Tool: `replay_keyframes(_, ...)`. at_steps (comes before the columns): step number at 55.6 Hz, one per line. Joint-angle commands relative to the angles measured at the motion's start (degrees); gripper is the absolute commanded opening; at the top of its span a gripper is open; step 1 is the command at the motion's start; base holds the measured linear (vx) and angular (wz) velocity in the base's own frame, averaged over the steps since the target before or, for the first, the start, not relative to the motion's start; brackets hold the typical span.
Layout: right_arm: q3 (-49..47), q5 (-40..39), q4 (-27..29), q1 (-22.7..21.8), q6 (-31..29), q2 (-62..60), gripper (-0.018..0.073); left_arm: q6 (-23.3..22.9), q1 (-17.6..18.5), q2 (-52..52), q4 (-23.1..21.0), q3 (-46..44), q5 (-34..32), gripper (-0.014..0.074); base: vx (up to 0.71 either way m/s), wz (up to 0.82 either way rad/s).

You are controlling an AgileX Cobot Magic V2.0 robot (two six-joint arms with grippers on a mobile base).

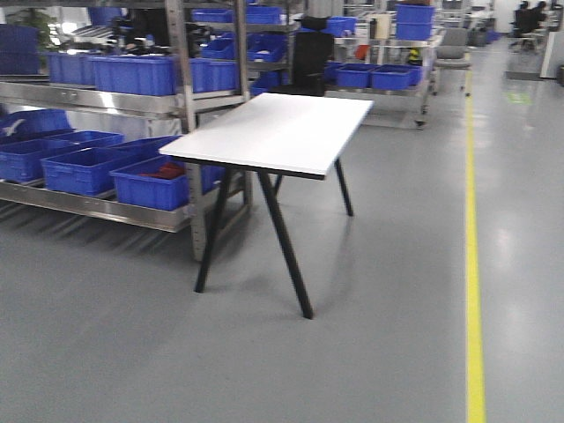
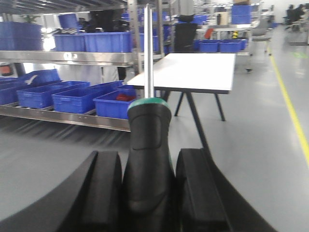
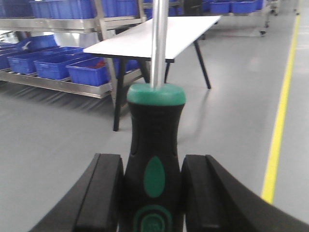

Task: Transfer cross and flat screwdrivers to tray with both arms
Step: 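Drive the base toward the shelving station holding both screwdrivers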

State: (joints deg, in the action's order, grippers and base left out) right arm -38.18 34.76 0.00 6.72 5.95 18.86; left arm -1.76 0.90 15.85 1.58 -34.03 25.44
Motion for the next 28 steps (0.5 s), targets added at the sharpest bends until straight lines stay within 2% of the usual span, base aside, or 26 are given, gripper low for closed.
replay_keyframes(1,-1.62,-5.47,-0.57,-0.30,-0.17,1.02,-0.0008,0.01,0.28,0.52,-0.47,-1.64,-5.89,0.0003,0.49,0.38)
replay_keyframes(13,-1.62,-5.47,-0.57,-0.30,-0.17,1.02,-0.0008,0.01,0.28,0.52,-0.47,-1.64,-5.89,0.0003,0.49,0.50)
replay_keyframes(28,-1.62,-5.47,-0.57,-0.30,-0.17,1.02,-0.0008,0.01,0.28,0.52,-0.47,-1.64,-5.89,0.0003,0.50,0.70)
